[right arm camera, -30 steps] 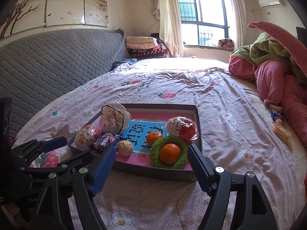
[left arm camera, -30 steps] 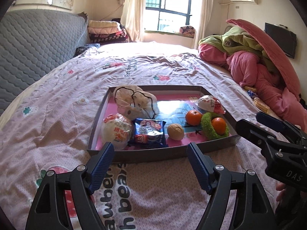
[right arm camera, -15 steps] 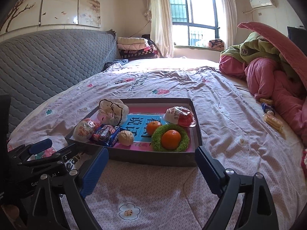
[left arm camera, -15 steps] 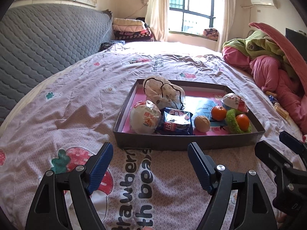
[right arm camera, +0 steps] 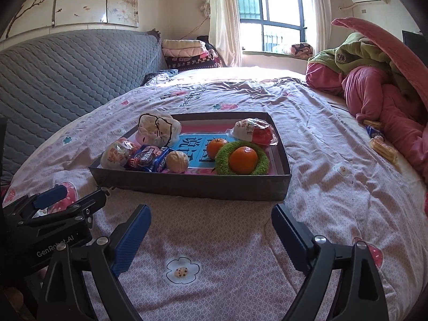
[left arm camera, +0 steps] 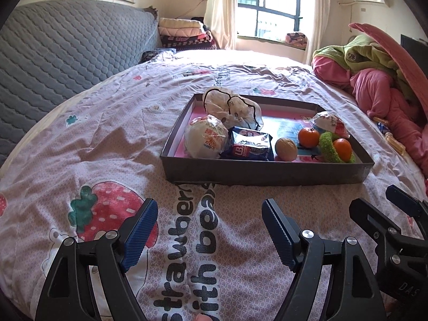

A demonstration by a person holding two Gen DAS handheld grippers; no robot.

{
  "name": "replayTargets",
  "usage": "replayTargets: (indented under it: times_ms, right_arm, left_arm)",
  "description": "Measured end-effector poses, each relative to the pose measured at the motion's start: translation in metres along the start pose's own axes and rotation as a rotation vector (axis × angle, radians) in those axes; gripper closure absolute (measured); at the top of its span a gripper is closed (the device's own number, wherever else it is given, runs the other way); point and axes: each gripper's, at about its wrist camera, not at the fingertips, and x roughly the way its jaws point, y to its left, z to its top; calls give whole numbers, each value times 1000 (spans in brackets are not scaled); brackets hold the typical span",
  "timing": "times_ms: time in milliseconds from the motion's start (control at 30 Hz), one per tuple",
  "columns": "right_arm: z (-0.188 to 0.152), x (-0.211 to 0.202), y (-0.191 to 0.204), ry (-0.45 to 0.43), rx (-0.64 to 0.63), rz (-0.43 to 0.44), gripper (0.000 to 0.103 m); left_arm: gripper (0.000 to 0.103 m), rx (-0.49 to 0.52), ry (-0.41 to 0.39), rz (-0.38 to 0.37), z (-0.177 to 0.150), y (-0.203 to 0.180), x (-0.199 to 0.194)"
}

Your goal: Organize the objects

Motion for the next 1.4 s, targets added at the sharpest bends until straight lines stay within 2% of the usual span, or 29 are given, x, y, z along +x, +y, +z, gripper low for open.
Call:
replayTargets:
  times_ms: [767,1400]
  right_arm:
    - [-21,14,-3,65,-7,9,12]
    - [-28,27,0,94,-24,-17,12]
  left_arm:
    - [22,13,42,-34,-19,2,15]
    - [22,14,61,-37,-23,-2,26]
